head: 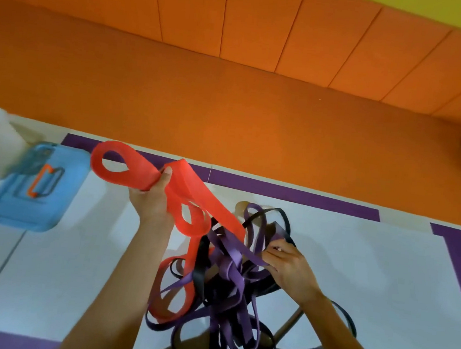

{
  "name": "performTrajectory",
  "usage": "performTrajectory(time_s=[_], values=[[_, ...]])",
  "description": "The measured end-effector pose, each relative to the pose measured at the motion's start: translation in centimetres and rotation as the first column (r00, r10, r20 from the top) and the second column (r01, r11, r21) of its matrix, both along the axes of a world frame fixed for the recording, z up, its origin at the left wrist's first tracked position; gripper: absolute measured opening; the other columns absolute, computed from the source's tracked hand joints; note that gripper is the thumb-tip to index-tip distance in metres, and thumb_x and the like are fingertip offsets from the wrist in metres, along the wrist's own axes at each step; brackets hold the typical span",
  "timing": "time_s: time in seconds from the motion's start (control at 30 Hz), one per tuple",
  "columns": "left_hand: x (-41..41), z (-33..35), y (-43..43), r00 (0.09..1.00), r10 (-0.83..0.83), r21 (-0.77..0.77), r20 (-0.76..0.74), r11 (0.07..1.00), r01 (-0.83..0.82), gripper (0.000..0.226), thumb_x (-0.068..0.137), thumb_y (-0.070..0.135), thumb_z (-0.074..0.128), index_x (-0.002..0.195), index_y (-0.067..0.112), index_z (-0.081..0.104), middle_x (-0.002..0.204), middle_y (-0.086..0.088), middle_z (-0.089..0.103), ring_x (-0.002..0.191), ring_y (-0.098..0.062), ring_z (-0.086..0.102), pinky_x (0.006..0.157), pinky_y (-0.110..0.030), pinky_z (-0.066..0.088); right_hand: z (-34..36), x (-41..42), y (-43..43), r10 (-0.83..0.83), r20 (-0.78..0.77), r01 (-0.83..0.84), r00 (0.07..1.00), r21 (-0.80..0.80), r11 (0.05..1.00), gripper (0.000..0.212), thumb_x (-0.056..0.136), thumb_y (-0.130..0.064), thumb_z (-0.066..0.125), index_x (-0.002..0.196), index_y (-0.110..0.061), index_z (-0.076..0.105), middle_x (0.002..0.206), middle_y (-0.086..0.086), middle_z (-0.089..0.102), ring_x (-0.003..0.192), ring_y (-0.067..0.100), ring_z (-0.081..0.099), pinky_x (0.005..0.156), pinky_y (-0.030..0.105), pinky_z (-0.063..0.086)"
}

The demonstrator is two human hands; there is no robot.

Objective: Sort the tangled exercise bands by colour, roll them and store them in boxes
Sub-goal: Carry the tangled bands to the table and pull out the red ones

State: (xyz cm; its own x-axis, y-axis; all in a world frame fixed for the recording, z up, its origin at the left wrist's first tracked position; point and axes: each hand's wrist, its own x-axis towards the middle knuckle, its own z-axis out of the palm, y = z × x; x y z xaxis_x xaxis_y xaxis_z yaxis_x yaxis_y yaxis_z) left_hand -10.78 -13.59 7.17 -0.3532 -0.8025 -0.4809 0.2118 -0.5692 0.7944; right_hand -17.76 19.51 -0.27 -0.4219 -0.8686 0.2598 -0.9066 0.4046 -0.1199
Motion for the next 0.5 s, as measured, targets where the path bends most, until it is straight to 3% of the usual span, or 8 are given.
performTrajectory(time_s=[0.07,0.13,0.23,0.33,0.43,0.5], values=[[1.0,0.0,-0.4,1.000,-0.029,0.052,-0.008,0.998,0.029,0.057,0.086,0.013,0.088,0.137,0.014,0.064,0.114,0.000,0.076,0.096,-0.020,0.077,0.086,-0.045,0.065,0.1,0.1,0.0,-0.117,0.021,0.116,0.993,0.020,0.993,0.022,0.076,-0.030,0.090,0.086,-0.018,0.074,0.084,-0.004,0.072,0.096,0.017,0.064,0.072,0.034,0.062],[1.9,0.0,-0.7,0.993,-0.108,0.111,-0.044,0.987,0.112,0.053,0.090,0.010,0.083,0.139,0.012,0.062,0.116,-0.003,0.074,0.102,-0.024,0.075,0.085,-0.043,0.064,0.3,0.7,-0.6,-0.307,0.067,0.297,0.949,0.128,0.946,0.044,0.078,-0.062,0.079,0.092,-0.021,0.073,0.083,-0.005,0.071,0.092,0.020,0.066,0.074,0.038,0.059],[3.5,-0.2,-0.6,0.962,-0.261,0.179,-0.081,0.946,0.272,0.034,0.093,0.004,0.077,0.124,0.007,0.065,0.118,-0.015,0.070,0.106,-0.033,0.072,0.079,-0.040,0.063,0.2,2.2,-3.5,-0.517,0.036,0.482,0.855,0.313,0.819,0.082,0.078,-0.096,0.040,0.107,-0.026,0.072,0.081,-0.002,0.072,0.088,0.025,0.068,0.082,0.042,0.052],[4.9,-0.6,0.9,0.927,-0.359,0.220,-0.109,0.901,0.375,0.019,0.092,-0.001,0.076,0.109,0.004,0.069,0.100,-0.014,0.074,0.085,-0.026,0.077,0.067,-0.035,0.064,-0.4,3.8,-7.7,-0.566,-0.024,0.530,0.824,0.383,0.756,0.099,0.073,-0.102,0.022,0.106,-0.027,0.076,0.086,0.007,0.075,0.092,0.033,0.069,0.088,0.049,0.048],[5.5,-0.4,1.7,0.911,-0.396,0.215,-0.120,0.885,0.413,0.016,0.090,-0.002,0.078,0.102,0.005,0.070,0.091,-0.011,0.075,0.081,-0.025,0.076,0.073,-0.039,0.065,-1.2,4.8,-10.4,-0.622,-0.027,0.520,0.782,0.579,0.628,0.101,0.074,-0.098,0.033,0.137,-0.023,0.061,0.118,0.008,0.074,0.120,0.034,0.061,0.104,0.053,0.041],[5.5,0.0,1.1,0.908,-0.405,0.172,-0.109,0.892,0.419,0.015,0.090,0.000,0.079,0.100,0.007,0.070,0.089,-0.009,0.075,0.084,-0.026,0.075,0.081,-0.040,0.063,-1.7,5.3,-11.3,-0.663,-0.023,0.544,0.748,0.594,0.593,0.096,0.078,-0.093,0.043,0.136,-0.018,0.061,0.116,0.007,0.074,0.120,0.031,0.061,0.106,0.051,0.041]])
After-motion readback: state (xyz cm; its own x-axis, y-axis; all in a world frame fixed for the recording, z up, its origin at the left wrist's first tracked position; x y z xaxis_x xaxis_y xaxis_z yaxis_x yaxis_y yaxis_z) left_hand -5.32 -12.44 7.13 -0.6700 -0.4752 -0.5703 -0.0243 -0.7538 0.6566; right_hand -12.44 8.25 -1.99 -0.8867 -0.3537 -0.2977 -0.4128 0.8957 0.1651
